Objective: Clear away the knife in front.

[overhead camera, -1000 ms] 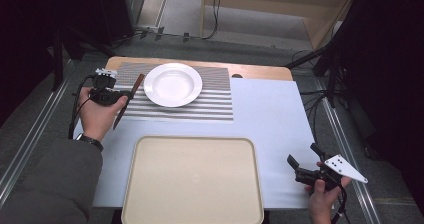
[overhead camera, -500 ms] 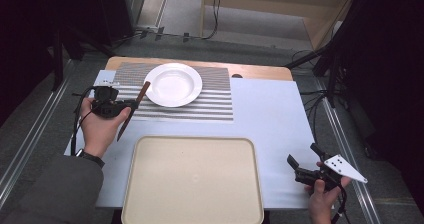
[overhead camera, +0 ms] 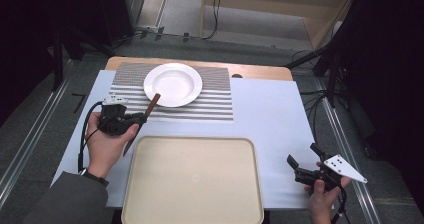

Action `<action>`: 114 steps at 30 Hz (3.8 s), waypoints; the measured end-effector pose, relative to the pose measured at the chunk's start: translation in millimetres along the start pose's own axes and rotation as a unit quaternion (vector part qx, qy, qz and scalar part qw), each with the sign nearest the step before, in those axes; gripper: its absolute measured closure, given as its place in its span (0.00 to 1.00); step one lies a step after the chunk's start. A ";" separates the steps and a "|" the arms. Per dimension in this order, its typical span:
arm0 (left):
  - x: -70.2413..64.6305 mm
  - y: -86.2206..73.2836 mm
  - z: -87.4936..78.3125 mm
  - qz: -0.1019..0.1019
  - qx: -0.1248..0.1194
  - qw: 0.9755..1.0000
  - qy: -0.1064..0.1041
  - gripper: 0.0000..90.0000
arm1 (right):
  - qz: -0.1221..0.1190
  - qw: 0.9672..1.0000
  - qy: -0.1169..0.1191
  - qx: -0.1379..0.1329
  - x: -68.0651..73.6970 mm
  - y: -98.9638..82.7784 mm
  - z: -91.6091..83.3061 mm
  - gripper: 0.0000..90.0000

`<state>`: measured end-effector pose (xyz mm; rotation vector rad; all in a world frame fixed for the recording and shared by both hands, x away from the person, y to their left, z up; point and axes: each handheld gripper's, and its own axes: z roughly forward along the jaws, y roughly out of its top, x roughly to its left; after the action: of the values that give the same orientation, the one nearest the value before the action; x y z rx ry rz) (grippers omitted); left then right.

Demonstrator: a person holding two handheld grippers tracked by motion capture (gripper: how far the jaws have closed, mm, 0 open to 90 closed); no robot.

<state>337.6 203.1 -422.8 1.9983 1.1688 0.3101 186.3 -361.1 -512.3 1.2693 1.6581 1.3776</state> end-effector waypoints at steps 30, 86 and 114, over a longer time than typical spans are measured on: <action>-46.2 -74.0 -19.0 0.000 0.008 0.999 -0.045 0.85 | -0.002 1.000 -0.001 0.001 0.5 0.0 0.2 0.00; -66.4 -106.5 3.3 0.064 0.048 0.995 -0.054 0.99 | -0.008 1.000 -0.002 0.006 1.9 0.1 1.5 0.00; -28.8 -112.6 -10.7 0.034 0.032 0.998 -0.041 0.85 | -0.007 1.000 -0.002 0.006 1.6 0.0 1.1 0.00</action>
<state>245.1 215.1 -493.0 2.0901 1.0727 0.2264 186.8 -359.2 -512.4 1.2630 1.6718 1.3584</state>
